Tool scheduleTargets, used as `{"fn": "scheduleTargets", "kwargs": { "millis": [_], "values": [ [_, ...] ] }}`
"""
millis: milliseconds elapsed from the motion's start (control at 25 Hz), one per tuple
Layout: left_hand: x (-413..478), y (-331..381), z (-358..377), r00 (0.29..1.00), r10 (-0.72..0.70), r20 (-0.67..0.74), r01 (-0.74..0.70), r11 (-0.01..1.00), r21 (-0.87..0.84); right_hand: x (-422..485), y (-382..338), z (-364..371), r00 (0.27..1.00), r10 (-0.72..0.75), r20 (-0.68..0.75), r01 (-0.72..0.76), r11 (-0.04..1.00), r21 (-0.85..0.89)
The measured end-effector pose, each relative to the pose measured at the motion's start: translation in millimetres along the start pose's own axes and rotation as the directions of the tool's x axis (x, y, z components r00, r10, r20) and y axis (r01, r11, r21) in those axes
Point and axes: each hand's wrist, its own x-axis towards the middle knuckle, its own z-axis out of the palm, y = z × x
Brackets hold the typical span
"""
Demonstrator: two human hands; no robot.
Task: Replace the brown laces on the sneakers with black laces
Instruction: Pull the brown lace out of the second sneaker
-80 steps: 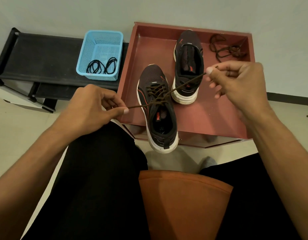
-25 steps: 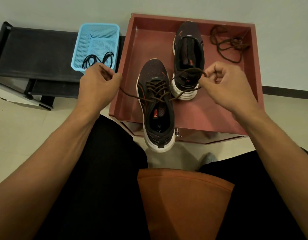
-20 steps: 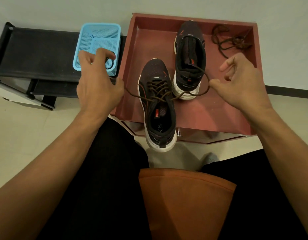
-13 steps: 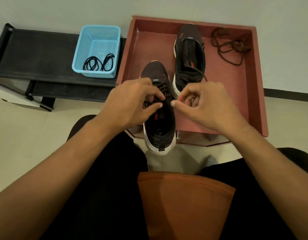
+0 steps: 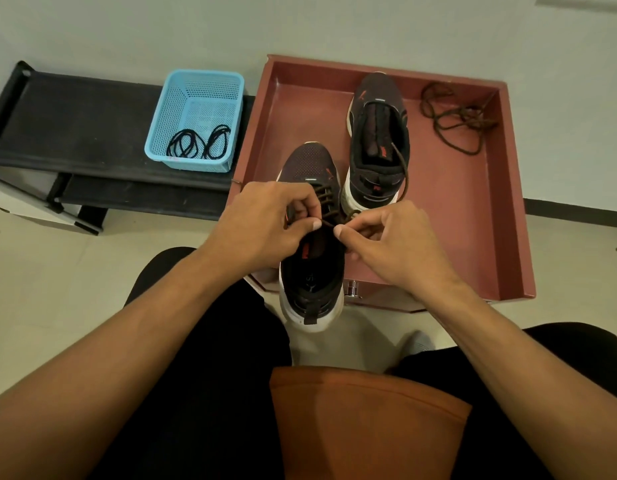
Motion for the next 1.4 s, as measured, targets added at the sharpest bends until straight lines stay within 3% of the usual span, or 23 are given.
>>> {"fn": "scheduleTargets", "kwargs": {
  "millis": [160,280,400,520,640,760,840,960,1120,1200,1280,1360,1400],
  "values": [
    [-4,-8,-12,0.991,-0.127,-0.034,0.122,0.986,-0.110,2,2,-5,0.997,0.067,0.032,-0.069,0.995,0.072],
    [-9,-9,-12,0.972,-0.204,-0.119,0.211,0.976,0.056,2,2,-4,0.993,0.099,0.059,-0.106,0.986,0.131],
    [-12,0,-11,0.990,-0.044,-0.131,0.068,0.981,0.180,1,2,0,0.994,0.091,0.059,-0.097,0.990,0.107],
    [-11,13,-6,0.992,0.129,0.002,-0.126,0.963,0.239,2,5,-1,0.998,0.055,0.028,-0.056,0.998,0.041],
    [-7,21,-2,0.983,0.180,-0.025,-0.158,0.916,0.370,3,6,-1,0.999,0.032,0.031,-0.032,0.999,0.005],
    [-4,18,0,0.982,0.187,-0.030,-0.161,0.907,0.389,3,6,1,0.998,0.051,0.047,-0.052,0.998,0.019],
    [-4,13,2,0.985,0.165,-0.044,-0.147,0.948,0.283,3,6,1,0.995,0.075,0.058,-0.078,0.996,0.037],
    [-5,4,-4,0.996,0.052,-0.071,-0.053,0.999,-0.009,3,6,-2,0.991,0.097,0.089,-0.104,0.992,0.074],
    [-4,-14,-11,0.971,-0.217,-0.104,0.173,0.930,-0.325,3,6,-2,0.990,0.101,0.099,-0.110,0.990,0.088],
    [-3,-17,-10,0.949,-0.292,-0.119,0.231,0.901,-0.369,4,6,-1,0.991,0.091,0.100,-0.099,0.991,0.084],
    [-2,-13,-11,0.955,-0.232,-0.184,0.186,0.953,-0.240,4,6,-1,0.992,0.082,0.095,-0.089,0.993,0.073],
    [-3,-2,-13,0.977,-0.041,-0.209,0.031,0.998,-0.054,4,7,-2,0.993,0.083,0.083,-0.088,0.994,0.066],
    [-5,4,-13,0.986,0.065,-0.156,-0.056,0.997,0.057,4,7,-2,0.994,0.080,0.079,-0.085,0.994,0.063]
  ]
}}
